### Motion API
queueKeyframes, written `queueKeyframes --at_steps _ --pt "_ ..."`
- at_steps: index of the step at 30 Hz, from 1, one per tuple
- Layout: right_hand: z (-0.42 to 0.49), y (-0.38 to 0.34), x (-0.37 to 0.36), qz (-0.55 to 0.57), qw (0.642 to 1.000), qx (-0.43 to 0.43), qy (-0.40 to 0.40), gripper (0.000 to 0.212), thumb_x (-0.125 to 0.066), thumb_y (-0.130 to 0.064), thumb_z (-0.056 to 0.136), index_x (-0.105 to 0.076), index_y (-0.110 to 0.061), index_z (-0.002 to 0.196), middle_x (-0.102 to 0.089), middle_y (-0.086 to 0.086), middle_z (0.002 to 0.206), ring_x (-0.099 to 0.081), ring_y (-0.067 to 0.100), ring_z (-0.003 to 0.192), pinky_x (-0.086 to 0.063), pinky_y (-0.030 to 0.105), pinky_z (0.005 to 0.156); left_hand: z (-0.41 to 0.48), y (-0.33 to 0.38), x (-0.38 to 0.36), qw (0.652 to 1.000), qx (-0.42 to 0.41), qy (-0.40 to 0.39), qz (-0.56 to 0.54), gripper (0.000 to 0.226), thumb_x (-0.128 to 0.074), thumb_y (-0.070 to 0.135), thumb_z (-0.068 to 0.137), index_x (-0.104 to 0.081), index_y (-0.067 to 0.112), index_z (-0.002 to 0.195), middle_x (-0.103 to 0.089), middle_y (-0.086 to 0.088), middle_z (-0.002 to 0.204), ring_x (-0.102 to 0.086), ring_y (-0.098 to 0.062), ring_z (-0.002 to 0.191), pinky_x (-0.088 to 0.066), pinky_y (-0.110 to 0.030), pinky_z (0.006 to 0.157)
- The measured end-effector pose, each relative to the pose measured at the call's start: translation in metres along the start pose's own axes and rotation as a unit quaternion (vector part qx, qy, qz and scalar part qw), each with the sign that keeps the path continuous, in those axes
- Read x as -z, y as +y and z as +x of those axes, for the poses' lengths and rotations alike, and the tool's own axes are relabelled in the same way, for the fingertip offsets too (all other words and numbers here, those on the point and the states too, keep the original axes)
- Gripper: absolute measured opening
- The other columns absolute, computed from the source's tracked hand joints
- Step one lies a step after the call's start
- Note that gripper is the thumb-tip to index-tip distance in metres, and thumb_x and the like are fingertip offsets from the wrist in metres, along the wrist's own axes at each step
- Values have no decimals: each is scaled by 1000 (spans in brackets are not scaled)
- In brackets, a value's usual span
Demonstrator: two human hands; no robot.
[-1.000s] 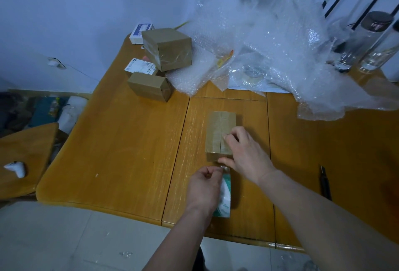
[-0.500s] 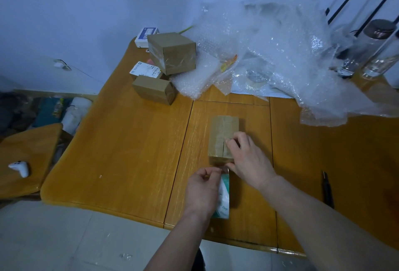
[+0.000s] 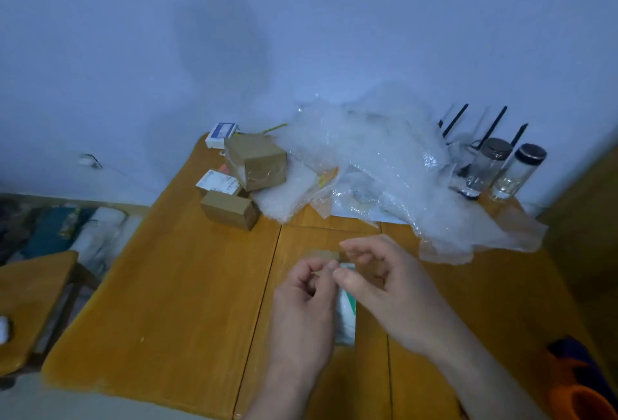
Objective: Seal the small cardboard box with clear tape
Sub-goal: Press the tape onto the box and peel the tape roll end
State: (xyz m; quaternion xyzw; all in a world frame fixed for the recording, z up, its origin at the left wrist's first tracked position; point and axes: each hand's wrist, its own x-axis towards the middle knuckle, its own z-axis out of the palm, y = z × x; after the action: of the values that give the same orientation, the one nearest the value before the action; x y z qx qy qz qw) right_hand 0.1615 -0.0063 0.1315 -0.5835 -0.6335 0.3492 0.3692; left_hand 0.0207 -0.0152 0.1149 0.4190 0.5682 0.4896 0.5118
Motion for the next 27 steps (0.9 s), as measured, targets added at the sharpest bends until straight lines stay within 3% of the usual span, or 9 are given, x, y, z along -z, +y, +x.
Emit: queueKeyframes --at_steps 5,9,13,19,23,27 --pt "6 -61 45 7 997 31 77 12 -72 -32 88 -74 -37 98 -65 -26 100 -63 -1 95 -48 14 78 -2 73 -19 995 -93 -27 -17 14 -68 21 98 -77 24 87 -69 -26 79 -56 -18 63 -46 -35 60" --pt "11 -107 76 6 990 56 133 18 -72 -22 88 -73 -36 99 -69 -23 96 -64 -1 93 -46 9 74 -6 124 -27 987 -154 -38 -26 14 -67 23 98 -76 22 88 -68 -29 79 -56 -20 62 -46 -35 60" --pt "13 -152 104 -17 984 86 156 13 -70 -22 90 -74 -32 97 -72 -17 84 -63 -4 84 -42 5 71 -9 169 -32 977 -209 -38 -15 14 -64 33 94 -75 26 87 -72 -18 75 -62 -32 63 -53 -47 62" --pt "14 -202 131 -53 971 128 194 9 -68 -22 91 -75 -27 88 -73 -15 86 -63 -2 87 -42 5 69 -12 220 -34 963 -266 -37 -8 9 -67 27 96 -72 32 91 -59 -27 69 -46 -16 57 -38 -31 57" --pt "14 -219 140 -85 967 128 205 10 -63 -28 95 -72 -29 91 -70 -15 90 -61 -1 89 -41 6 70 -18 234 -33 954 -291 -69 23 7 -72 26 91 -72 31 96 -36 9 53 -29 -5 46 -28 -16 46" --pt "11 -223 142 -152 954 147 211 11 -57 -29 99 -67 -31 95 -64 -18 92 -57 1 95 -45 15 79 -19 239 -32 956 -270 -109 16 19 -72 23 94 -70 36 107 -41 12 50 -34 -7 49 -33 -17 48"
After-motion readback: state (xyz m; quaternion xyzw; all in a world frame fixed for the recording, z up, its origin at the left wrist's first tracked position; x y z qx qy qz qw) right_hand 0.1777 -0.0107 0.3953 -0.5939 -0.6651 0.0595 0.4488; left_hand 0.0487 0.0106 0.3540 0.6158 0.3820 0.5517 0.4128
